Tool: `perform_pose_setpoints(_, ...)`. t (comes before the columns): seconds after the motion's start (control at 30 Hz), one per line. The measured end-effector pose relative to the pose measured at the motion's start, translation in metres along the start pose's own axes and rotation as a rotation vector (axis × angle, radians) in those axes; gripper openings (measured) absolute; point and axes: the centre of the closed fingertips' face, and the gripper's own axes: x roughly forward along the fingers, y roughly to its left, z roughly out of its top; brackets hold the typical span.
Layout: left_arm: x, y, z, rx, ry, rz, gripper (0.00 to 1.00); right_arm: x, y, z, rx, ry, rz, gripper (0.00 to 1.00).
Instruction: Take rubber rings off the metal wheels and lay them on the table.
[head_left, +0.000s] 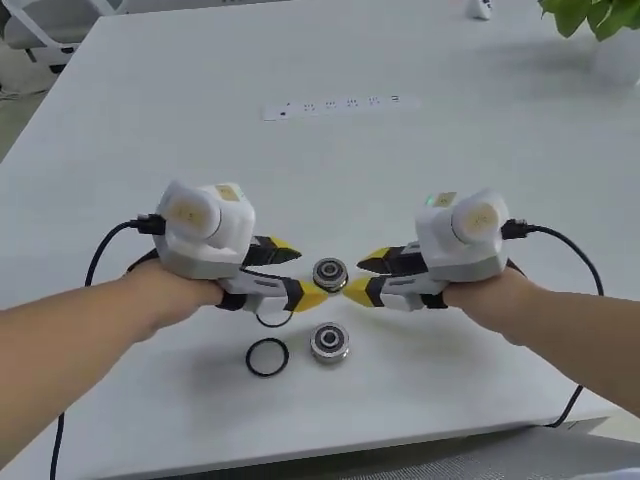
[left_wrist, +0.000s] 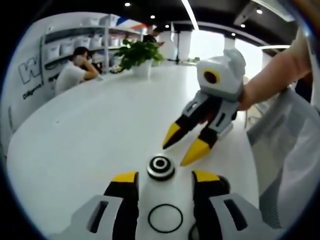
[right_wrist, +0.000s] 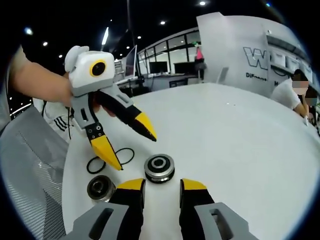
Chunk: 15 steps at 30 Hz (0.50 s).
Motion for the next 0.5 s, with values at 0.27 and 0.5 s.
perform_pose_setpoints(0.27, 0.007, 0.007, 0.002, -0.011, 0.001, 0.013, 0.34, 0.004, 0.001, -0.001, 0.012, 0.002, 0.01, 0.22)
perform_pose_setpoints(0.5, 0.014, 0.005, 0.005, 0.001, 0.012, 0.004, 0.29, 0.007, 0.002, 0.0, 0.016, -0.004, 0.017, 0.2)
